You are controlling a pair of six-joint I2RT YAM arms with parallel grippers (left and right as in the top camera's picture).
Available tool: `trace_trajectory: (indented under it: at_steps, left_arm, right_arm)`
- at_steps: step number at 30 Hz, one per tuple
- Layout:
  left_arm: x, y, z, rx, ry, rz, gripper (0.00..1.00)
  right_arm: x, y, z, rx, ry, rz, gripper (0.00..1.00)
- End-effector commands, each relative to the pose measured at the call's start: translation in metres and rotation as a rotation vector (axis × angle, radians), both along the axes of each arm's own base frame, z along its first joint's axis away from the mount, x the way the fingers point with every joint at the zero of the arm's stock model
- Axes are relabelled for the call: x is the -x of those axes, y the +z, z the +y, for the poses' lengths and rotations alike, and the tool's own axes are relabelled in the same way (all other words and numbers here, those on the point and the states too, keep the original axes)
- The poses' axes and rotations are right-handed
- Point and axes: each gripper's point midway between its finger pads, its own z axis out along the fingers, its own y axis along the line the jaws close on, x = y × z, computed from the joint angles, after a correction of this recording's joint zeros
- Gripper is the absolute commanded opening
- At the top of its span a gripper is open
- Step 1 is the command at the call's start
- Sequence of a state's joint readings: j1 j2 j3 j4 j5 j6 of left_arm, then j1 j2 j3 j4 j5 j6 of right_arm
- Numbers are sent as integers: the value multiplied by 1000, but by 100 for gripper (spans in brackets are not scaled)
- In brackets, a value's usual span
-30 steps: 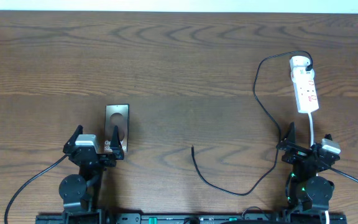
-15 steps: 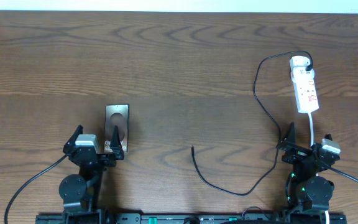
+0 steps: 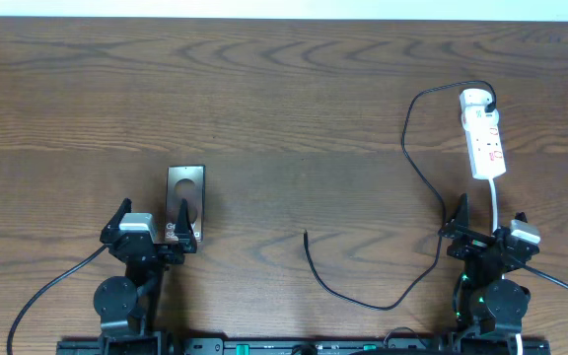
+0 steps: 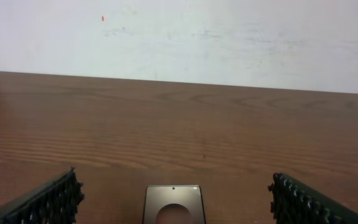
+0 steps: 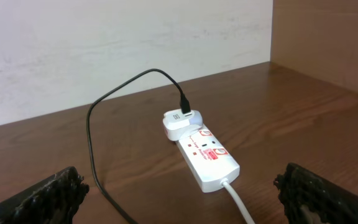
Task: Plug charger to phone and switch on socket
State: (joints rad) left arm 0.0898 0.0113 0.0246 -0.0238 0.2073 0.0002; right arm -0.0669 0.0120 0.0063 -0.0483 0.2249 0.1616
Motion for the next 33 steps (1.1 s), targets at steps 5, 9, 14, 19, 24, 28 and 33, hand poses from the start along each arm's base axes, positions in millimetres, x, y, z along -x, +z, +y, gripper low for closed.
trace_trajectory:
  at_steps: [5,9,14,19,24,28,33]
  left_arm:
    - [0,-8,-1,4,-5,20,95]
    - [3,17,-1,10,-3,-11,95]
    - [2,51,14,141,95,57,96]
    - [-21,89,14,152,94,213,95]
    - [-59,112,17,163,110,444,95]
    - [-91,113,21,157,117,664,95]
    - [-117,80,16,188,94,882,95]
  right_arm:
    - [1,0,-1,-15,-8,-5,99]
    - [1,0,-1,-15,-8,-5,99]
    - [1,0,-1,-15,-8,-5,99]
    - [1,0,-1,-15,-8,-5,99]
    - [1,0,-1,-15,-8,-5,99]
    - [1,0,-1,-15,-8,-5,99]
    - [1,0,-1,-15,-8,-5,99]
